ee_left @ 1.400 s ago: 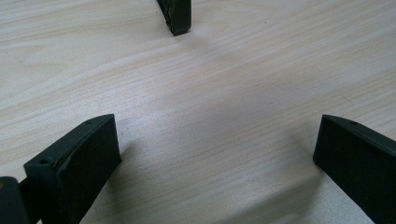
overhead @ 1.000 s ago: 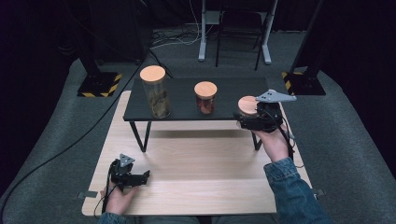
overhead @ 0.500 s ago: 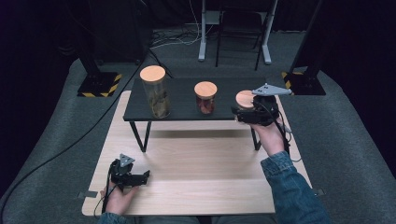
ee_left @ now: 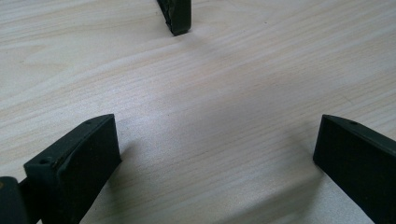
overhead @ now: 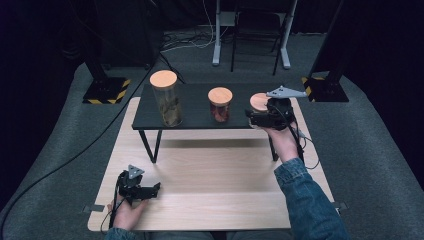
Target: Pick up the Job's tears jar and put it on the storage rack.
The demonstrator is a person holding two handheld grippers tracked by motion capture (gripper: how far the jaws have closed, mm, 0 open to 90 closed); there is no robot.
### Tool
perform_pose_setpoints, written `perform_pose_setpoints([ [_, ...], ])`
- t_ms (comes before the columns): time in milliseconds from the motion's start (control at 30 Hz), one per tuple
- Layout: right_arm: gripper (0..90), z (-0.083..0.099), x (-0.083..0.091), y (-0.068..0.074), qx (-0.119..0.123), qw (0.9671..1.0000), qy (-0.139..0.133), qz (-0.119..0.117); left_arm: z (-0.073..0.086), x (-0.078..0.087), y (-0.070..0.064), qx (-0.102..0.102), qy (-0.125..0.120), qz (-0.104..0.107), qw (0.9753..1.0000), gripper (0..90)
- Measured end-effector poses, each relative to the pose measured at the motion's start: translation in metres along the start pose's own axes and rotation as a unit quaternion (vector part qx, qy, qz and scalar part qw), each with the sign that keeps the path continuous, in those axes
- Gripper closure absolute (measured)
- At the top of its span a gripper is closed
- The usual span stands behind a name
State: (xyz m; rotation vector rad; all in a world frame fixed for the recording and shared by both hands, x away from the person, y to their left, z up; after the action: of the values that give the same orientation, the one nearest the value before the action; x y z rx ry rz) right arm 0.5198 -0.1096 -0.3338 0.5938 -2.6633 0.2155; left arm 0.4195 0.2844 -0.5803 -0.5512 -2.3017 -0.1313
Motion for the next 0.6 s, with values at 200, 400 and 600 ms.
perform_pose_setpoints([
  [200, 24.7, 0.0004, -0.0050, -0.0007, -0.003, 1.0000, -0.002, 0.004, 0.0000, 0.0000, 0.0000, 0.000, 0.000, 0.000, 1.0000, 0.0],
  [400, 24.7, 0.0002, -0.0070, -0.0016, -0.009, 0.9999, -0.005, 0.001, 0.0000, 0.0000, 0.0000, 0.000, 0.000, 0.000, 1.0000, 0.0],
  [600, 23.8, 0.0004, -0.0070, -0.0018, -0.010, 0.9999, -0.007, -0.003, 0.0000, 0.0000, 0.0000, 0.000, 0.000, 0.000, 1.0000, 0.0],
])
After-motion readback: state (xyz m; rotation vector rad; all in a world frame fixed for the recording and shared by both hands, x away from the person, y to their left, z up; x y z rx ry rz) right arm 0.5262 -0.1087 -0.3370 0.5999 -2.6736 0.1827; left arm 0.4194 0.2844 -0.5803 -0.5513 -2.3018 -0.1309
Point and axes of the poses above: each handheld gripper's, and its own axes: x roughly backward along the jaws, z roughly out of its underside, y roughly to its left, the point moved 7 cm from there along -x, roughly forward along the jaws, and after that the axes turned 6 degrees about z, right-handed, at the moved point
